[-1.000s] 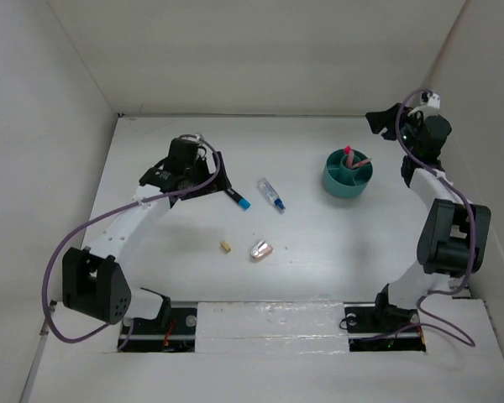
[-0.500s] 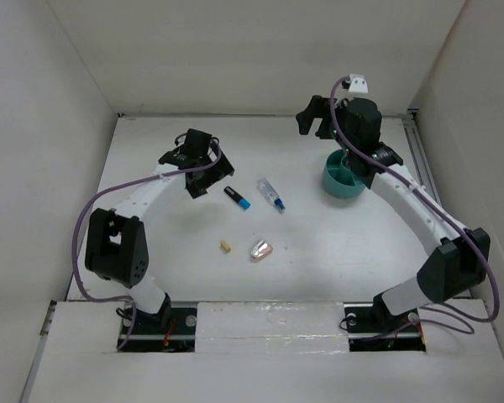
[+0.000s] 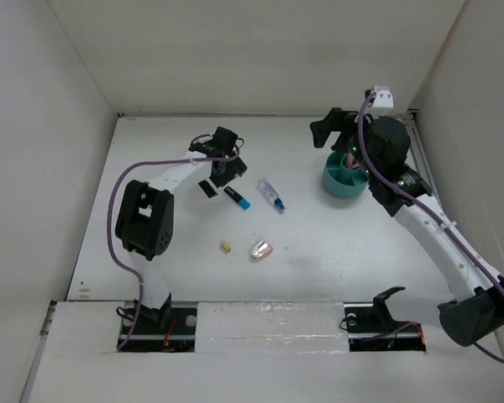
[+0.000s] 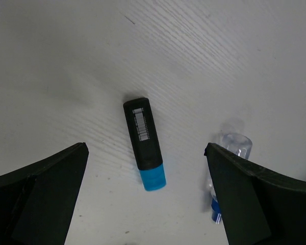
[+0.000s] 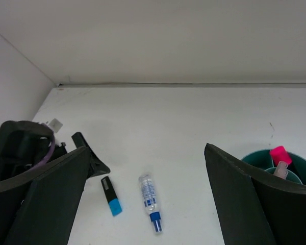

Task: Sort the stationery into containers
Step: Pick up the pen from the center of the board.

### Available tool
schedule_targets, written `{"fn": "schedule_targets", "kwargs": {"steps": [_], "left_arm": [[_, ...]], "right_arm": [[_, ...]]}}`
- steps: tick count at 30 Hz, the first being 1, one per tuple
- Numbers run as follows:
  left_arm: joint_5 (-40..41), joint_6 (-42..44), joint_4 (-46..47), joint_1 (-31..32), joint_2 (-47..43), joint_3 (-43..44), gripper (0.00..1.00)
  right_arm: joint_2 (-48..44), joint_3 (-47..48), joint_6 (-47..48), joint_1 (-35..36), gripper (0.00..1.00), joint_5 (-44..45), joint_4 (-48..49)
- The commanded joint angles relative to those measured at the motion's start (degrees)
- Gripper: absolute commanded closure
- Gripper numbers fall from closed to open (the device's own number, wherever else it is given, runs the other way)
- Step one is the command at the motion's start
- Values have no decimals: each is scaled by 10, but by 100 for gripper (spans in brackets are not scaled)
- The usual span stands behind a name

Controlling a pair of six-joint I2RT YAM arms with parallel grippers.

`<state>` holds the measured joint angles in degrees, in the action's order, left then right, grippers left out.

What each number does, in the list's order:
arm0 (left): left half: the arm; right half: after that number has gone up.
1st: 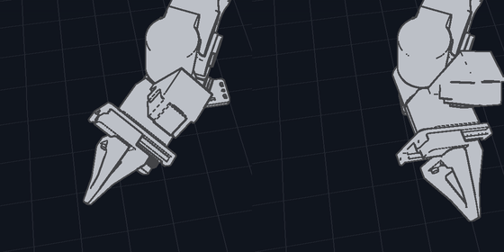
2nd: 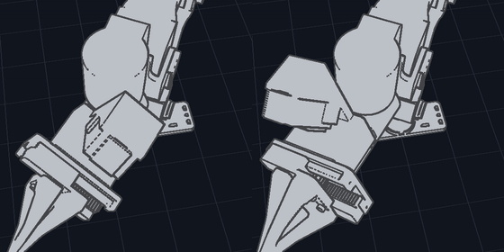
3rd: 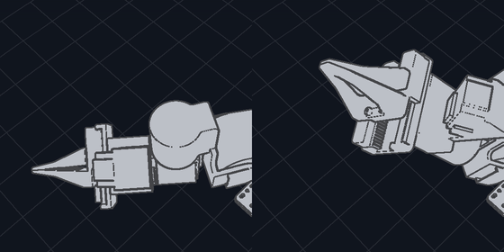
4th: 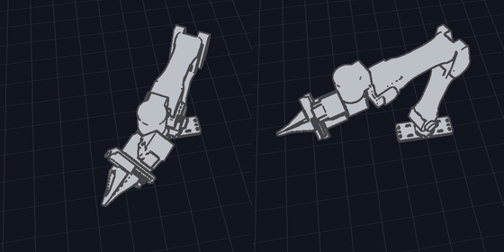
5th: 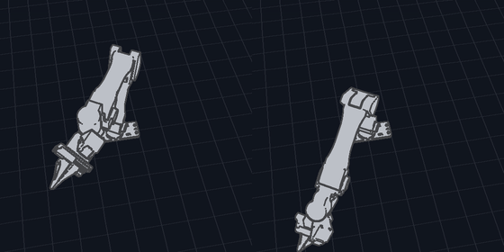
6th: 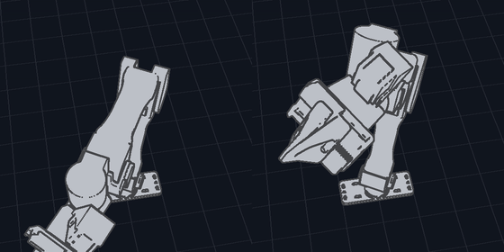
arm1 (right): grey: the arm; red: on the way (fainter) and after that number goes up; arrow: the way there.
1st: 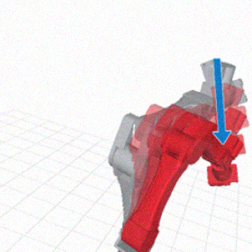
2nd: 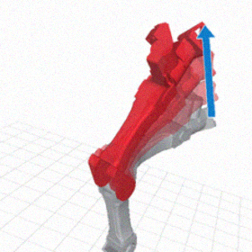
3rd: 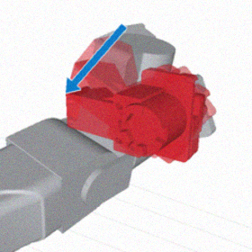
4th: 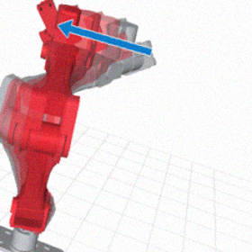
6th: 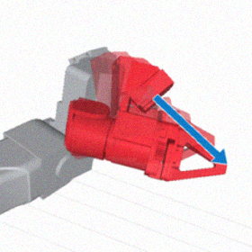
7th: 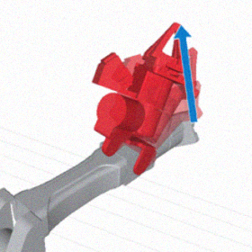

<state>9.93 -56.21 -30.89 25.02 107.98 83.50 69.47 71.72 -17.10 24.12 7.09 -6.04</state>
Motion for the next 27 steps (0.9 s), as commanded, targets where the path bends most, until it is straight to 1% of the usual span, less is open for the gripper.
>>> {"fn": "schedule_targets", "kwargs": {"steps": [1,6,7,9,11,14,17,20,24,25,27], "left_arm": [[40,-21,-34,-4,22,39,0],[57,-28,-81,-4,60,74,5],[57,-33,-81,-4,60,74,8],[57,-33,-87,-4,66,74,8],[57,-33,-94,-4,79,79,11],[44,-33,-101,-4,86,79,11],[44,-33,-101,7,97,79,13],[38,-39,-108,13,113,85,19],[32,-39,-118,13,141,97,39],[27,-39,-118,13,146,97,41],[22,-39,-123,13,153,102,41]], "right_arm": [[-21,-16,3,13,1,-13,3],[-34,-21,3,31,1,-20,3],[-41,-21,3,31,1,-20,3],[-41,-21,3,37,1,-20,3],[-41,-21,3,37,1,-20,3],[-41,-21,3,37,1,-25,3],[-41,-21,3,37,1,-25,3],[-46,-26,3,37,1,-30,9],[-52,-26,3,30,1,-36,9],[-57,-32,3,30,1,-36,9],[-58,-32,3,30,1,-41,9]]}}
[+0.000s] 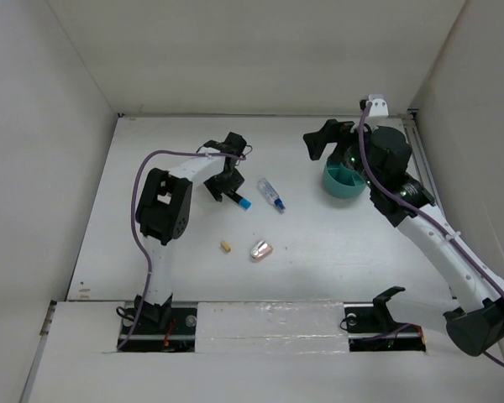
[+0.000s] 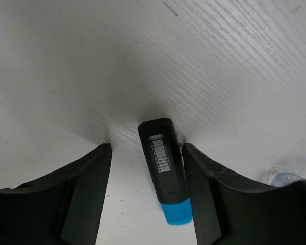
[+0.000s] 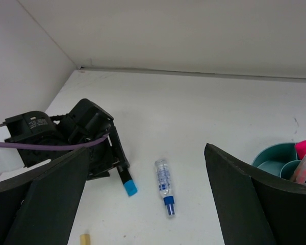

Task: Sort the stationery into containers
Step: Pick up the pen from the center of the board.

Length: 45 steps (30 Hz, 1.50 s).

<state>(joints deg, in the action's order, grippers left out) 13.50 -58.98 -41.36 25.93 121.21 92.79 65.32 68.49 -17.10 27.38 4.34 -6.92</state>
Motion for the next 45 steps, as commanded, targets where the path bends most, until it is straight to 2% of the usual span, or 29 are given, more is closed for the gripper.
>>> {"fn": "schedule_targets", "kwargs": {"steps": [1,8,10,11,15,17,22,23,27,33,39,45], "left_arm": [[-19,-11,-19,3,26,9,47],[-48,-11,-5,3,39,-7,66],[-48,-11,1,3,45,-12,92],[-53,-11,1,3,45,-12,100],[-48,23,35,3,18,-23,100],[-48,42,63,3,-22,-37,100],[-42,164,124,3,-133,-72,100],[-42,177,130,3,-171,-77,100],[-32,226,130,3,-241,-85,100],[-91,270,156,9,-321,-90,100],[-123,297,174,9,-349,-97,100],[-144,302,188,19,-375,-104,100]], "right_arm": [[-16,1,-2,-7,1,-14,23],[-21,-5,-2,-13,1,-24,29],[-16,-5,-2,-18,1,-44,29],[-16,-10,-2,-23,1,-55,35],[3,-16,9,-35,2,-136,60],[9,-16,15,-35,2,-171,66],[49,-29,9,-53,2,-244,107],[59,-29,9,-53,2,-287,114],[107,-29,-2,-46,5,-325,139],[154,-49,-22,-4,6,-319,219],[205,-54,-63,58,6,-293,305],[256,-28,-68,102,10,-273,325]]}}
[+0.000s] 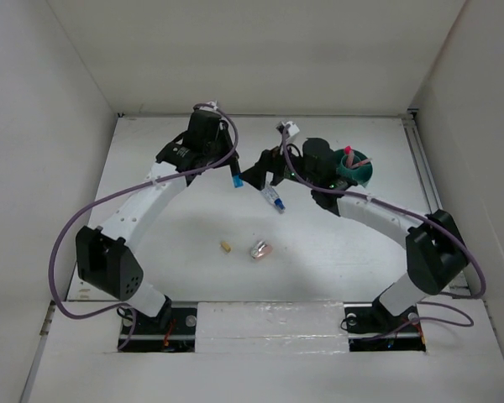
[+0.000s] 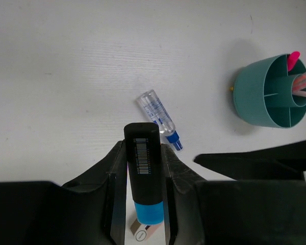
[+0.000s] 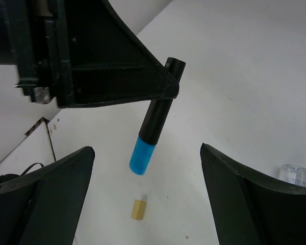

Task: Sort the stationery into containers
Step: Pick up the pen from the center of the board, then place the pen in the storage box.

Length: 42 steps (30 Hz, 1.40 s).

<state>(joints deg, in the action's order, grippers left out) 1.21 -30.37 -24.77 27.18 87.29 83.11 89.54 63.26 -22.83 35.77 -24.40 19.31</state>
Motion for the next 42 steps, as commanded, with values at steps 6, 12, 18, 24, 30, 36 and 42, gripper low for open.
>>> {"fn": "schedule_targets", "kwargs": {"steps": [6,12,18,24,30,36,42], "left_arm": [[-26,22,39,7,-66,-17,100],[-48,22,51,7,-72,-31,100],[-60,27,56,7,-72,-43,100],[-60,27,56,7,-77,-43,100],[-65,27,56,7,-77,-48,100],[-83,32,62,7,-77,-48,100],[-68,32,62,7,-98,-48,65]], "right_arm": [[54,35,-17,37,16,36,83],[67,41,-27,37,24,42,112],[72,58,-33,37,30,47,112],[83,85,-33,37,51,53,93],[94,92,-33,37,71,53,86],[94,98,-33,37,100,59,86],[93,86,-28,12,100,52,86]]}}
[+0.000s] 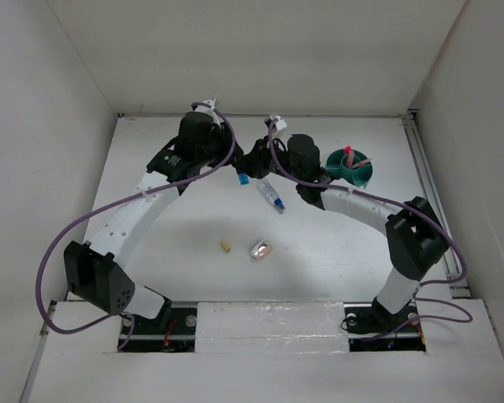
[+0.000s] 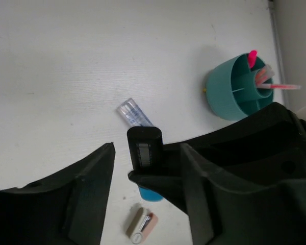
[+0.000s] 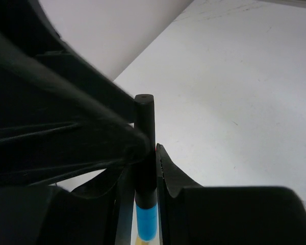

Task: Sort the stationery into containers
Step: Place the pen in the storage box.

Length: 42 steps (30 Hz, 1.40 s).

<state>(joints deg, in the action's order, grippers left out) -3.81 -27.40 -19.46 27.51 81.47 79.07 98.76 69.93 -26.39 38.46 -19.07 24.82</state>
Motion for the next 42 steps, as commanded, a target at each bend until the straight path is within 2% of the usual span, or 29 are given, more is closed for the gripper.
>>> {"fn": "schedule_targets", "kwargs": {"steps": [1,2,5,10,13,16,17,20,27,39,42], "left_arm": [[-11,2,9,4,-46,-8,46],[4,2,9,4,-53,-8,1],[36,-3,-13,4,-53,13,0],[100,-8,-68,4,-70,45,0],[147,10,-107,-3,-70,50,0],[147,31,-108,-20,-87,13,0],[140,31,-82,-20,-95,-27,0],[80,43,-51,-20,-107,-77,0],[32,49,-34,-20,-112,-83,0],[14,54,-29,-20,-123,-88,0],[9,54,-23,-20,-123,-88,0]], "right_arm": [[-5,20,18,-20,100,-8,30],[-11,20,25,-26,100,-14,30],[-17,13,61,-58,100,-20,30],[-23,12,114,-155,100,-75,24],[-45,-15,140,-223,100,-125,90],[-52,-21,140,-282,100,-181,123],[-52,-5,140,-318,100,-189,123],[-32,15,145,-389,100,-229,123],[24,35,134,-514,100,-319,131],[129,48,88,-547,100,-358,161],[143,28,61,-553,100,-370,212]]}}
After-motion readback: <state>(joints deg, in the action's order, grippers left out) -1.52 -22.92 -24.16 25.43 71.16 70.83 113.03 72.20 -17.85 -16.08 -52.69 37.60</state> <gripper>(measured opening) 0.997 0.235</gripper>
